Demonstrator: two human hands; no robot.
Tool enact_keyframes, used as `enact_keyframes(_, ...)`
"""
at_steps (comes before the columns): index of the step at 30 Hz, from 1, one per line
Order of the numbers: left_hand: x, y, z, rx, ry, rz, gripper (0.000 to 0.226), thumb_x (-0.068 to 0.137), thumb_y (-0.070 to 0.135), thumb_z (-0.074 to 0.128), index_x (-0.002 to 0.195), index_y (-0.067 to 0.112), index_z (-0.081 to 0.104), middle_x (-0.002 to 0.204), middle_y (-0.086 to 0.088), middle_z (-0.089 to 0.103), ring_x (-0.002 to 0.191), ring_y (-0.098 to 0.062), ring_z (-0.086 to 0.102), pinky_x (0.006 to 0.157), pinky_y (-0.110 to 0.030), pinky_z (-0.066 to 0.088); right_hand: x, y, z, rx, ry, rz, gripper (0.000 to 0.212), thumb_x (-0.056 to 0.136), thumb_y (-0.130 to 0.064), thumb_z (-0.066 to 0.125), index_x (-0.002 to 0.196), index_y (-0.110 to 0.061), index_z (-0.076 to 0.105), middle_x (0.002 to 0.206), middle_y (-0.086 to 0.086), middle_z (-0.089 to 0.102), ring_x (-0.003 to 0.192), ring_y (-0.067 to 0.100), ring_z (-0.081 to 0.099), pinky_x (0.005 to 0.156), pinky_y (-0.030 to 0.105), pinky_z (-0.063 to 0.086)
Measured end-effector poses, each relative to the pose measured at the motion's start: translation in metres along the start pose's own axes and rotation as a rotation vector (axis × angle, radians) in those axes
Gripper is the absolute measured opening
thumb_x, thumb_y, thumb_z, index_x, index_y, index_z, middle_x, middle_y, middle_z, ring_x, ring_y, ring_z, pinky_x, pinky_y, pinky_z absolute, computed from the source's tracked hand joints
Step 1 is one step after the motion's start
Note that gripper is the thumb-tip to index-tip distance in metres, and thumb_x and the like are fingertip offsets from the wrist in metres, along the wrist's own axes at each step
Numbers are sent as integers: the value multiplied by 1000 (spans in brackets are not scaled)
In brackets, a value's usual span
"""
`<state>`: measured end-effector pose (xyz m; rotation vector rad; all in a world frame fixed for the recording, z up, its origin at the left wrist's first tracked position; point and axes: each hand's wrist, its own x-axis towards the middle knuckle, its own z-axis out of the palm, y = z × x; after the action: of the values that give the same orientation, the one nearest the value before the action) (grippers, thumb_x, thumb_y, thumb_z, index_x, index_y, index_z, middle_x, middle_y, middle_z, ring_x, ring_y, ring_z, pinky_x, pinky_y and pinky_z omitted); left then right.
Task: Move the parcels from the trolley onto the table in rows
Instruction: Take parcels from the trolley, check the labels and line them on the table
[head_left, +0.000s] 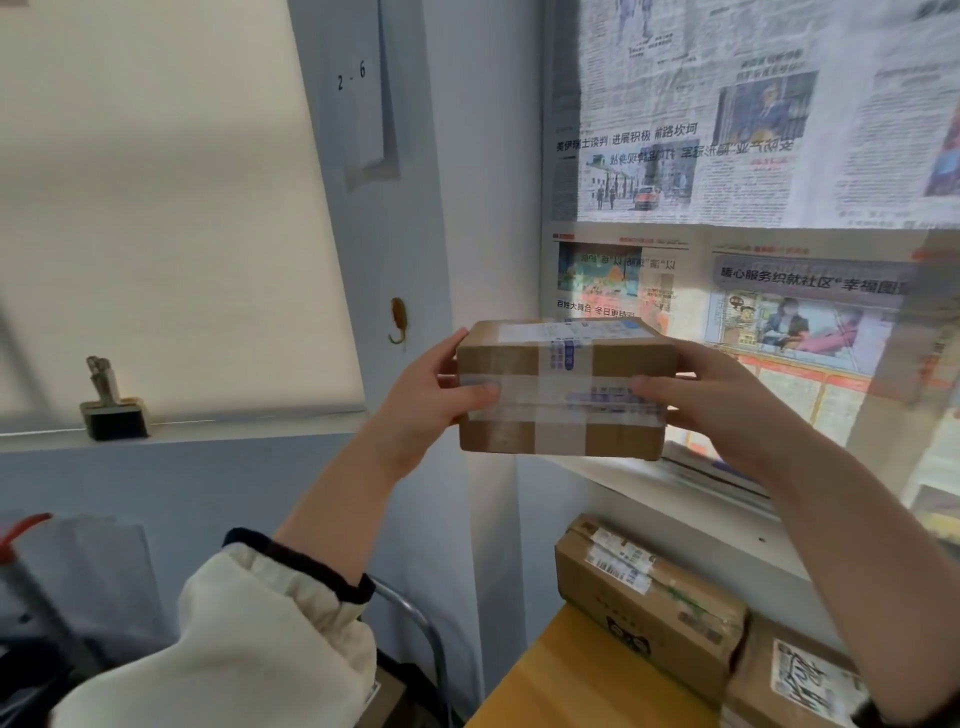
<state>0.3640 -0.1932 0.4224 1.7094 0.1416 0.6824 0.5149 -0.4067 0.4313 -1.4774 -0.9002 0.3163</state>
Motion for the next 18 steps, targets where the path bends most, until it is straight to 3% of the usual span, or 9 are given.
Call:
enact_keyframes(5, 2, 7, 0, 44, 11, -49, 43, 81, 11, 69, 119, 27, 59, 103, -2, 65, 94, -21, 66, 66, -25, 55, 3, 2, 0, -13, 83, 7, 18, 85, -9, 63, 93, -25, 68, 82, -9, 72, 76, 8, 69, 62, 19, 54)
enact_keyframes(7, 10, 13, 1, 81, 129, -95, 48, 80, 19, 72, 124, 18, 56, 100, -5, 65, 86, -20, 68, 59, -24, 55, 8, -3, 2, -68, 174, -8, 11, 86, -15, 62, 85, -22, 70, 79, -2, 73, 81, 19, 69, 68, 29, 57)
enact_keyframes(9, 20, 22, 3, 116, 259, -144, 46, 79, 27, 74, 119, 12, 56, 97, -6, 65, 75, -16, 67, 49, -24, 53, 15, -13, 6, -138, 227, -27, 20, 87, -14, 61, 71, -20, 72, 81, 8, 71, 80, 28, 67, 77, 38, 57)
enact_keyframes(11, 30, 32, 4, 121, 328, -220, 34, 78, 30, 74, 101, 8, 60, 86, -6, 65, 65, -15, 65, 45, -24, 51, 24, -24, 8, -112, 254, -23, 31, 86, -10, 61, 57, -17, 69, 72, 4, 67, 70, 20, 62, 70, 27, 57)
enact_keyframes(13, 36, 41, 1, 81, 349, -314, 25, 77, 30, 75, 80, 11, 60, 73, -4, 63, 52, -12, 62, 43, -22, 50, 34, -36, 7, -99, 249, 9, 27, 85, -10, 61, 59, -13, 64, 69, 1, 61, 63, 12, 58, 57, 19, 55)
enact_keyframes(18, 40, 45, -8, 306, 251, -539, 30, 78, 40, 72, 80, 14, 58, 79, -5, 62, 66, -14, 61, 54, -24, 48, 49, -42, 4, -145, 87, 292, 11, 90, -15, 56, 79, -12, 58, 73, 5, 60, 57, 12, 62, 44, 23, 52)
